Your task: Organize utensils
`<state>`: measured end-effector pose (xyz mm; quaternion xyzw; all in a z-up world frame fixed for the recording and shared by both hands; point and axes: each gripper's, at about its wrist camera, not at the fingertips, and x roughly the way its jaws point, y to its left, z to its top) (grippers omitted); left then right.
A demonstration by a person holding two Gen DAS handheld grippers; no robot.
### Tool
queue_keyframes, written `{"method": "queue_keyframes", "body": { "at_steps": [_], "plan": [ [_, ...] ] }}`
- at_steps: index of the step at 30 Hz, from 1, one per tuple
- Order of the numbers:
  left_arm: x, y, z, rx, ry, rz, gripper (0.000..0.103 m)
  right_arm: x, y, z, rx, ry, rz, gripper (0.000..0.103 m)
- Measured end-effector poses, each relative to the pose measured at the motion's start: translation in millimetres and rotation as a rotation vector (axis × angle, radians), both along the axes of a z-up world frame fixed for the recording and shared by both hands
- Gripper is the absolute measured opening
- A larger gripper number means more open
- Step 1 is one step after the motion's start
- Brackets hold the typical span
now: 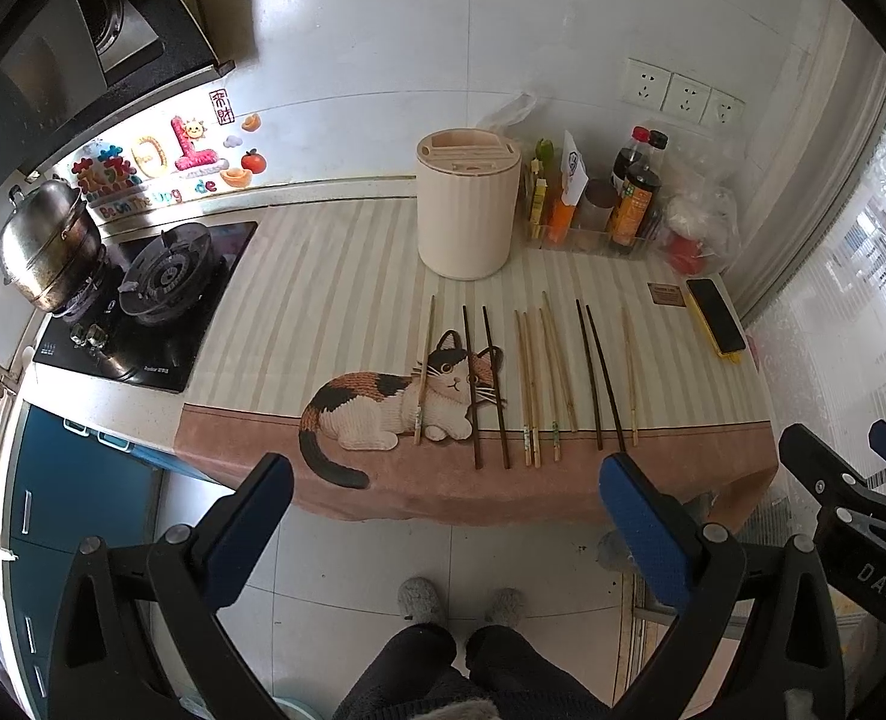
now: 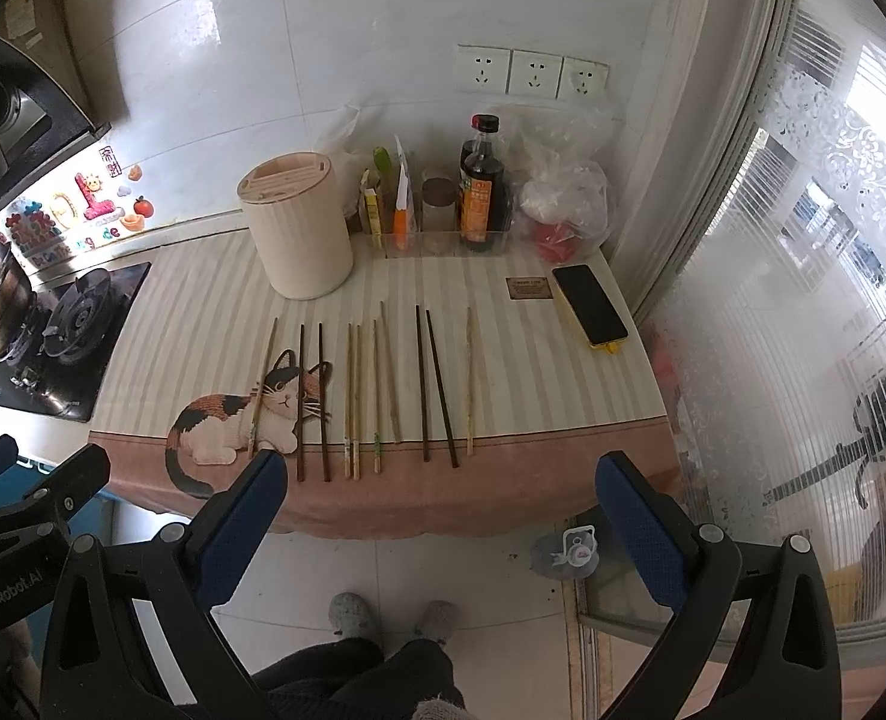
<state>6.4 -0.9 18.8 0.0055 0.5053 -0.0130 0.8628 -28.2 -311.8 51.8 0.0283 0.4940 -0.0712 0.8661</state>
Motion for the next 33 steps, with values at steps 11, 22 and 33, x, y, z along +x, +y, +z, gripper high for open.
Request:
{"method": "queue_keyframes", "body": {
  "at_steps": [11, 22, 33],
  "plan": [
    [3.1, -0.7, -1.5, 0.0, -0.002, -0.001, 0.103, 0.7, 4.7, 0.5, -0.001, -0.007, 0.005, 0.103],
    [63.8, 49.0, -46.6, 0.127, -0.085, 0.009, 0.103, 37.3, 30.7, -25.9, 0.054, -0.054, -0.042, 0.103],
    [164.6, 96.4, -180.4, 0.083, 0.203, -0.055, 0.099, 133.6, 72.5, -145.4, 0.155, 0.143, -0.033, 0.044]
  ]
}}
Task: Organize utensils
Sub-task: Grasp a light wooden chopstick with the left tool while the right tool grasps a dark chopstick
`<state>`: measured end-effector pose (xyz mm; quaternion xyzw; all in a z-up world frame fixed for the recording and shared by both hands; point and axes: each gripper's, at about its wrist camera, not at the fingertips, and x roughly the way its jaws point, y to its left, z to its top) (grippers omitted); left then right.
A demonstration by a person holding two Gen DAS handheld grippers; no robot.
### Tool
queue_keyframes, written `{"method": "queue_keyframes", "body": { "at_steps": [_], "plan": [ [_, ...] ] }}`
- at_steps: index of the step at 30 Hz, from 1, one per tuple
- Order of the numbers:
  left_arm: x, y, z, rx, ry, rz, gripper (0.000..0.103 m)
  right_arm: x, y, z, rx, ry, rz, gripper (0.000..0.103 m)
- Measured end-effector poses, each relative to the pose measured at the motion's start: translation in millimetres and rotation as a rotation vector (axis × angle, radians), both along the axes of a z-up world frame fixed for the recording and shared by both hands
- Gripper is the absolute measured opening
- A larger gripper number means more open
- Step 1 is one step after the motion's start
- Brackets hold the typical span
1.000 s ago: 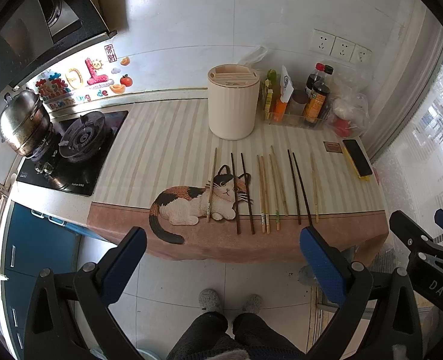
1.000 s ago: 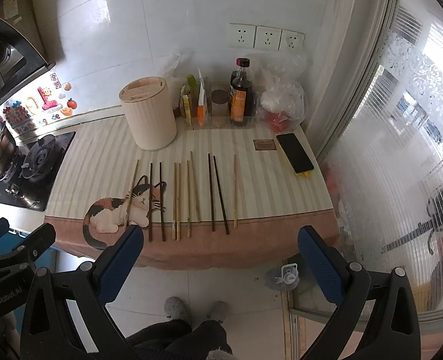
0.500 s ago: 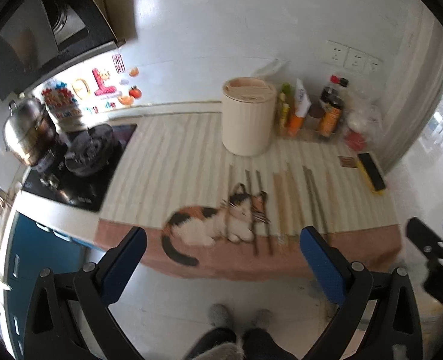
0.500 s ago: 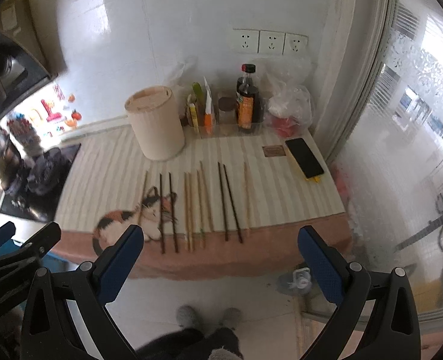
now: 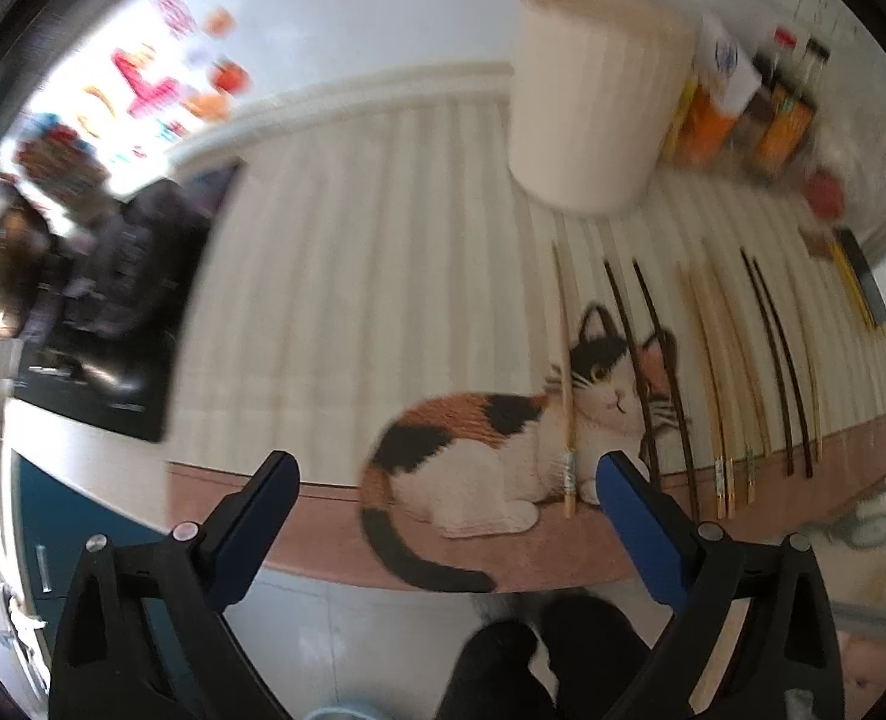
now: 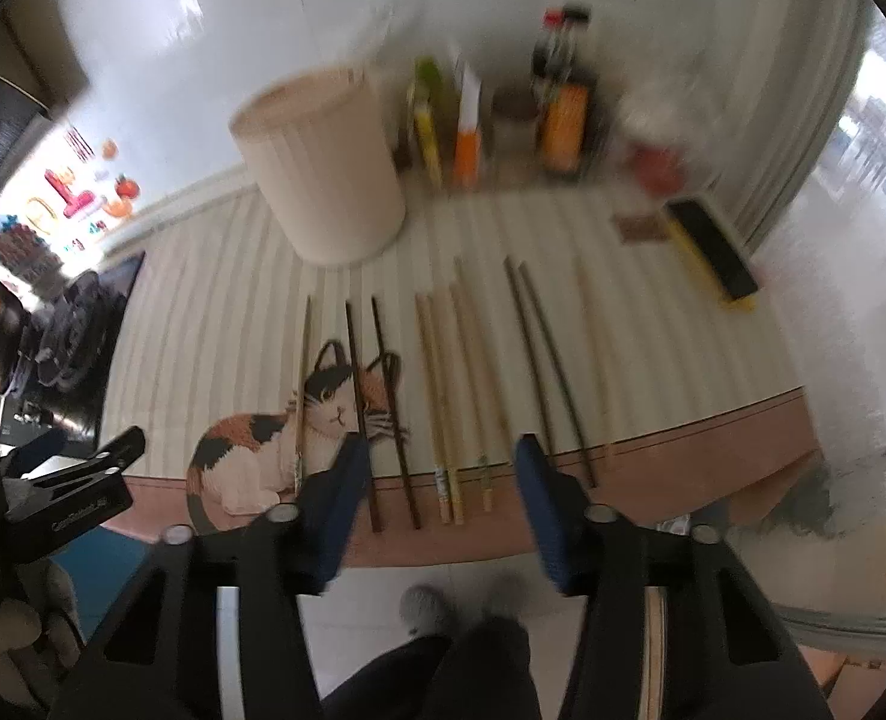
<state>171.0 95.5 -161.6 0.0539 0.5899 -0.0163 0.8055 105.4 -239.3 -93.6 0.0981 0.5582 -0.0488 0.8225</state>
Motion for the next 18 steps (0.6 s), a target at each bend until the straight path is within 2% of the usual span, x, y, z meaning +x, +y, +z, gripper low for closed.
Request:
{"method": "queue_keyframes", "body": {
  "at_steps": [1, 4, 8, 13, 14, 16, 18],
  "plan": [
    [6.9, -3.9, -11.7, -0.016, 0.029, -0.009, 0.095, 8.3, 0.5, -12.6, 0.018, 0.022, 0.001, 0.036],
    [26.2, -19.4, -46.5, -0.041, 0.103, -0.036, 0.08, 31.4, 0.7, -47.2, 0.034, 0.071, 0.005, 0.026],
    [52.0, -41.9, -81.9, -0.039, 0.176, -0.057, 0.079, 62.6, -10.6, -92.5, 0.055, 0.15, 0.001, 0.026],
    [80.6, -67.8, -125.1, -0.018, 0.252, -0.064, 0.077, 97.3, -28.1, -142.3, 0.138, 0.241, 0.012, 0.026],
    [84.7, -71.5, -131.7, -0.014, 0.263, -0.064, 0.073, 102.8, -29.3, -150.5, 0.148, 0.253, 0.012, 0.026],
    [91.2, -78.5, -143.3, 0.0, 0.28, -0.068, 0.056, 114.3, -31.2, -164.4, 0.18, 0.273, 0.014, 0.026],
    [94.9, -80.4, -141.8, -0.005, 0.257, -0.058, 0.046, 125.7, -30.5, -176.8, 0.198, 0.289, 0.029, 0.026]
  ]
}}
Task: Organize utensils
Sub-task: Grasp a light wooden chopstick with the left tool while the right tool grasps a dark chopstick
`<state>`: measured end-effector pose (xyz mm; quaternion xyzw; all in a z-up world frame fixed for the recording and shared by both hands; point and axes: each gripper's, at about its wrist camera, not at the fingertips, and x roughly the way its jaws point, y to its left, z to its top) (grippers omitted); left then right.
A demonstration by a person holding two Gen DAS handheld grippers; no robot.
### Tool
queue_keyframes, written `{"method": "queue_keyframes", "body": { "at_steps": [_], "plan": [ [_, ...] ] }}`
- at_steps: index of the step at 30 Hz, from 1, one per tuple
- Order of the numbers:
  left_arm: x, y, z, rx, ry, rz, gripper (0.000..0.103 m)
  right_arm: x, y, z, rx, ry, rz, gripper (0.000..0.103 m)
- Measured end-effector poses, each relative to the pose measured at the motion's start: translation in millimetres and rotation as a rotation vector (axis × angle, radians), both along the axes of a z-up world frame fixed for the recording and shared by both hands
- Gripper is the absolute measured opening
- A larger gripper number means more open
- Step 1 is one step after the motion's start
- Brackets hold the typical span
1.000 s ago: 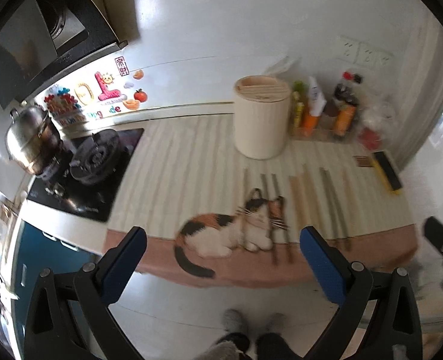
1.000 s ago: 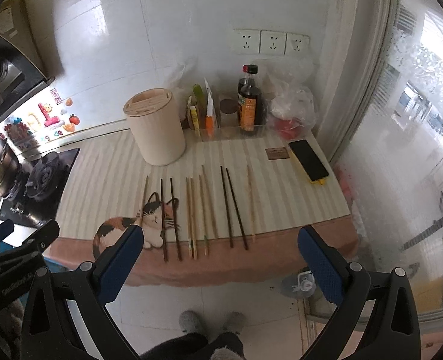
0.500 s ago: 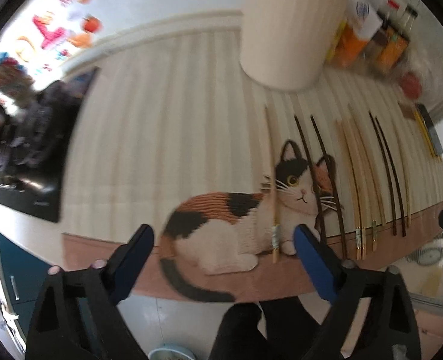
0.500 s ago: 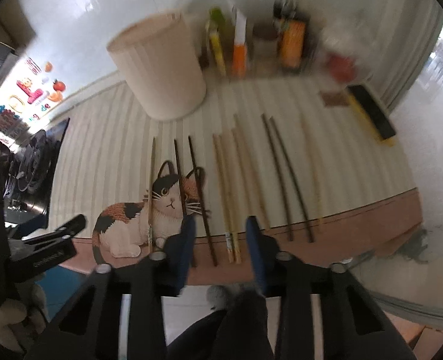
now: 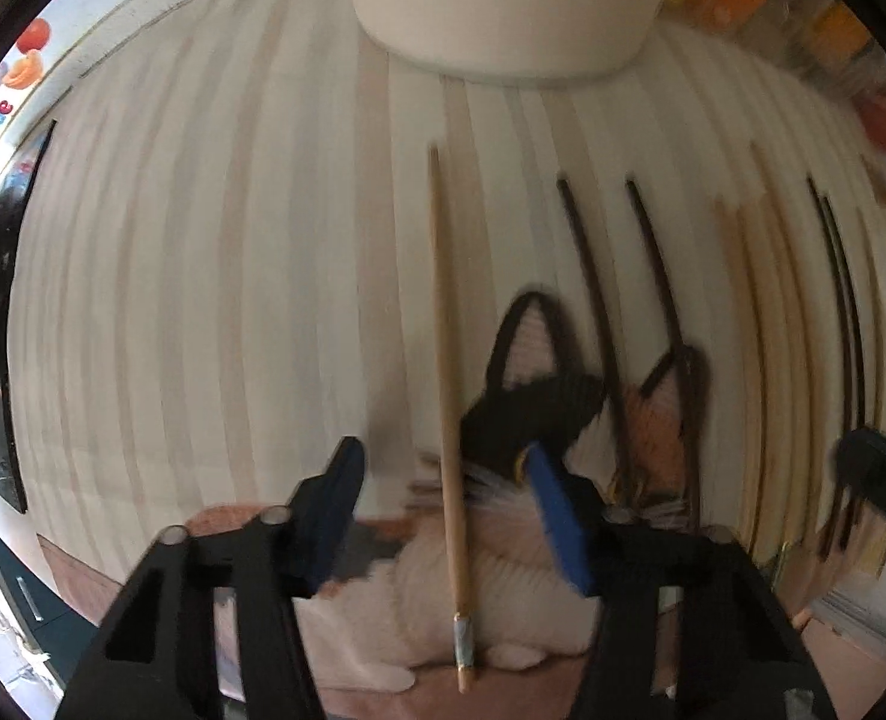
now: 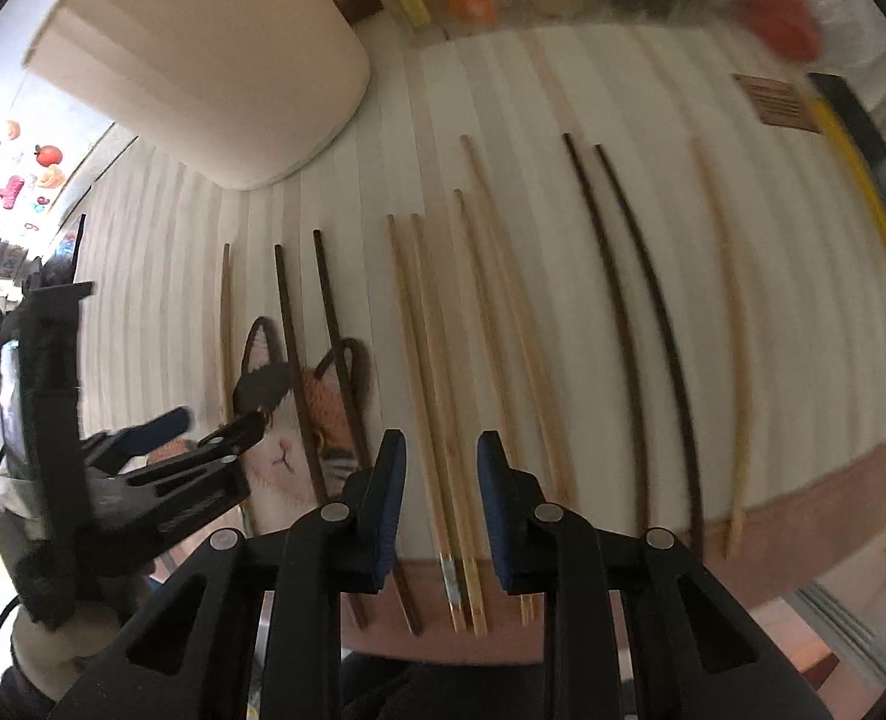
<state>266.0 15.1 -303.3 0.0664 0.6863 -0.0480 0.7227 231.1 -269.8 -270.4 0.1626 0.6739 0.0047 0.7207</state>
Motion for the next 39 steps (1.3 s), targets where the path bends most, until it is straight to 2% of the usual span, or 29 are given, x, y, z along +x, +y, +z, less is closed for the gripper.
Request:
{"method": "queue_keyframes", "body": {
  "at_steps": [2, 3, 7, 14, 19, 21, 26, 28, 29, 30, 31, 35, 39],
  "plan": [
    [0.9, 1.0, 1.6, -0.033, -0.006, 0.009, 0.019, 8.2, 4.0, -8.3, 0.023, 0.013, 0.014, 0.026],
    [0.7, 2.6, 1.6, -0.02, -0.011, 0.015, 0.005, 11.9, 8.3, -12.4, 0.038, 0.025, 0.022, 0.027],
    [-1.2, 28.2, 4.3, -0.001, -0.02, 0.077, 0.005, 26.1, 27.6, -25.9, 0.074, 0.059, 0.068, 0.027],
    [-13.5, 88.8, 1.2, -0.007, 0.014, 0.168, 0.005, 55.7, 67.6, -46.3, 0.045, 0.099, 0.162, 0.027],
    [-19.2, 113.7, 1.3, -0.024, 0.02, 0.178, 0.005, 63.5, 95.1, -56.7, -0.038, 0.111, 0.216, 0.03],
    [-15.3, 121.5, 11.2, -0.019, 0.022, 0.166, 0.005, 63.1, 105.4, -59.4, -0.083, 0.118, 0.238, 0.03],
    [-18.7, 103.2, -0.4, -0.006, 0.011, 0.129, 0.005, 65.1, 151.2, -67.4, -0.197, 0.107, 0.292, 0.028],
    [-19.6, 100.7, -2.7, -0.013, 0.019, 0.128, 0.005, 62.5, 163.1, -68.7, -0.244, 0.091, 0.307, 0.016],
    [-19.7, 104.9, -3.5, -0.021, 0.026, 0.13, 0.005, 60.7, 165.3, -69.4, -0.252, 0.08, 0.311, 0.014],
    [-14.7, 101.1, -7.1, -0.025, 0.034, 0.132, 0.005, 56.1, 166.9, -69.1, -0.244, 0.075, 0.303, 0.007],
    [-10.0, 101.1, -10.3, -0.031, 0.046, 0.136, 0.005, 53.9, 163.2, -70.3, -0.232, 0.083, 0.289, 0.006],
    [11.3, 100.3, -15.5, -0.028, 0.094, 0.138, 0.005, 47.4, 155.6, -77.6, -0.165, 0.147, 0.249, 0.006],
    [25.3, 94.6, -14.3, -0.023, 0.133, 0.127, 0.005, 49.5, 164.7, -84.0, -0.146, 0.179, 0.241, 0.006]
  ]
}}
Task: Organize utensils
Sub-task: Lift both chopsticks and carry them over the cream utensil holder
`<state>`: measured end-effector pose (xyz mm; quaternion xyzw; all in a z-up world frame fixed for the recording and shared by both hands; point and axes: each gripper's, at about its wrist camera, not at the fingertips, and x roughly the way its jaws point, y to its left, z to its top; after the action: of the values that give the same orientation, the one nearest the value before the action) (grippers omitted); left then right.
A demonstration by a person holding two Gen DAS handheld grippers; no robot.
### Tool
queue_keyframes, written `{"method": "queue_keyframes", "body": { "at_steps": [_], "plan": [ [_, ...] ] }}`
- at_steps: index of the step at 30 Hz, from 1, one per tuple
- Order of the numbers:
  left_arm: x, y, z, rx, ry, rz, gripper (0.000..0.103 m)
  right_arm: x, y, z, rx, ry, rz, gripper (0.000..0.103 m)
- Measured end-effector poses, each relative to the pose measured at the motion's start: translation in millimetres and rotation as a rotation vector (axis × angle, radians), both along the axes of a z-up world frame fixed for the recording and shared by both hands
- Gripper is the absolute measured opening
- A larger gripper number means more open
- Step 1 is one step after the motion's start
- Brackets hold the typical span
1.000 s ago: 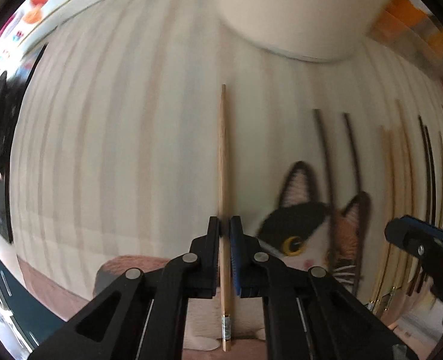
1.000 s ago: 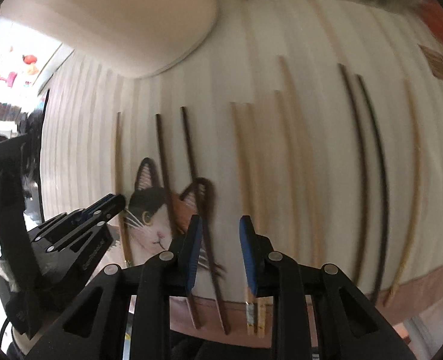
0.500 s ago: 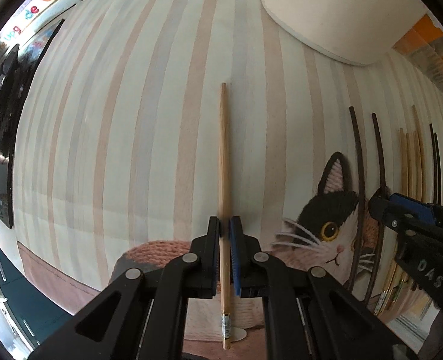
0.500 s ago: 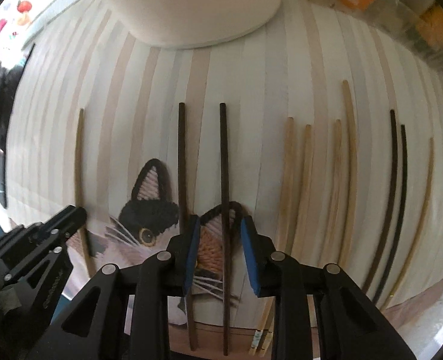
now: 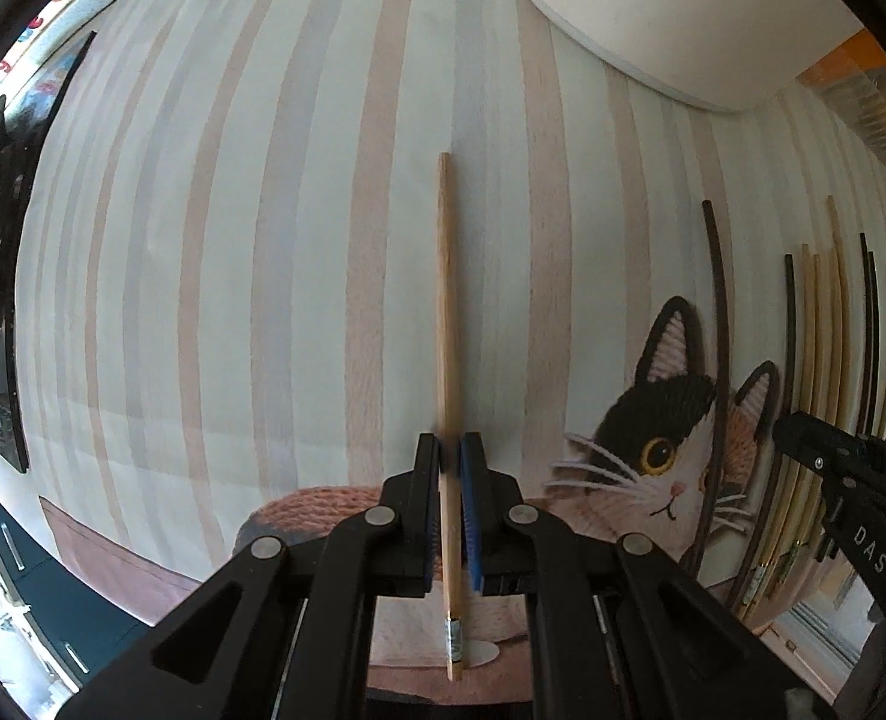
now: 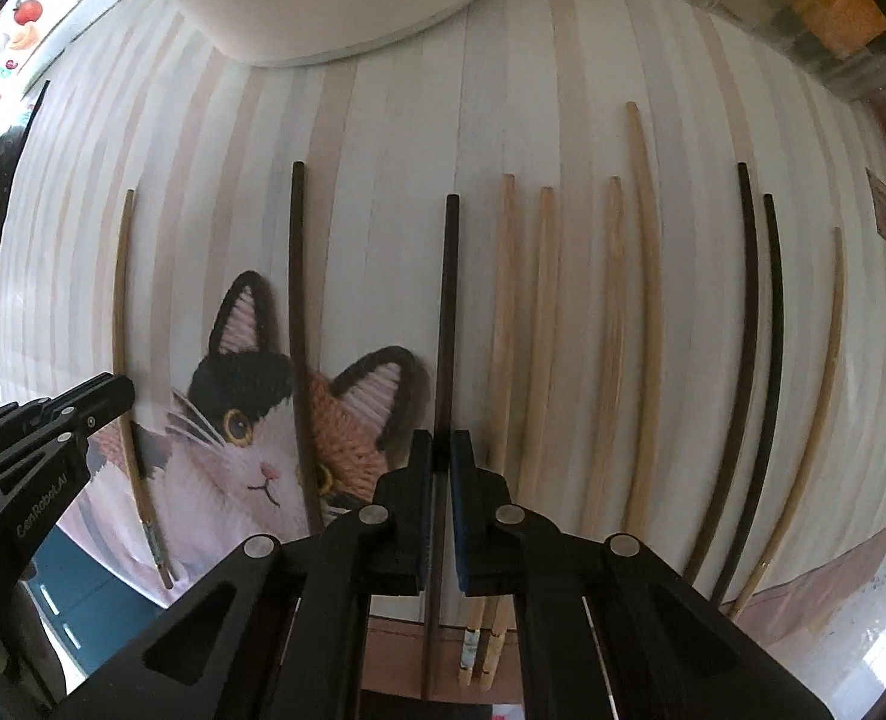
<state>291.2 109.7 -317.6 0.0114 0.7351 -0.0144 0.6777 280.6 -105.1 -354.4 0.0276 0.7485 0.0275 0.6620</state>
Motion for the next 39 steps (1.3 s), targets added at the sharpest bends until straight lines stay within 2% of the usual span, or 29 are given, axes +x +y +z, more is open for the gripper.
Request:
{"method": "queue_keyframes", "body": {
  "at_steps": [5, 6, 10, 19, 27, 28, 30, 34, 37, 38, 39],
  "plan": [
    [8.3, -0.4, -1.4, -0.005, 0.006, -0.016, 0.005, 7.7, 19.3, -6.7, -0.062, 0.046, 0.005, 0.006],
    [14.2, -13.9, 0.9, -0.005, 0.004, -0.017, 0.005, 10.8, 25.7, -7.2, -0.085, 0.05, 0.01, 0.006],
    [10.4, -19.8, 0.5, 0.004, -0.036, -0.043, 0.004, 11.9, 54.5, -13.3, -0.131, 0.041, 0.012, 0.007],
    [-6.4, -32.7, 54.0, -0.002, -0.164, -0.101, 0.004, -31.1, 53.2, 0.2, -0.026, -0.078, -0.072, 0.006],
    [-11.7, -28.4, 105.0, -0.039, -0.275, -0.113, 0.004, -70.7, 72.5, 39.1, 0.053, -0.226, -0.11, 0.005],
    [-12.7, -30.1, 110.2, -0.045, -0.289, -0.113, 0.004, -66.6, 54.3, 48.3, 0.056, -0.236, -0.107, 0.005],
    [-10.8, -33.8, 117.1, -0.057, -0.314, -0.113, 0.004, -67.1, 50.5, 62.8, 0.059, -0.274, -0.11, 0.005],
    [-15.1, -36.3, 140.5, -0.072, -0.37, -0.121, 0.004, -59.2, 37.2, 71.8, 0.077, -0.351, -0.119, 0.005],
    [-14.1, -38.7, 156.0, -0.077, -0.415, -0.121, 0.004, -46.5, 9.6, 98.9, 0.083, -0.415, -0.118, 0.005],
    [-14.1, -38.5, 160.9, -0.083, -0.425, -0.119, 0.004, -46.4, -5.0, 117.5, 0.088, -0.43, -0.118, 0.005],
    [-11.9, -38.0, 168.2, -0.092, -0.44, -0.115, 0.004, -47.5, -3.4, 124.1, 0.095, -0.449, -0.12, 0.005]
  ]
}}
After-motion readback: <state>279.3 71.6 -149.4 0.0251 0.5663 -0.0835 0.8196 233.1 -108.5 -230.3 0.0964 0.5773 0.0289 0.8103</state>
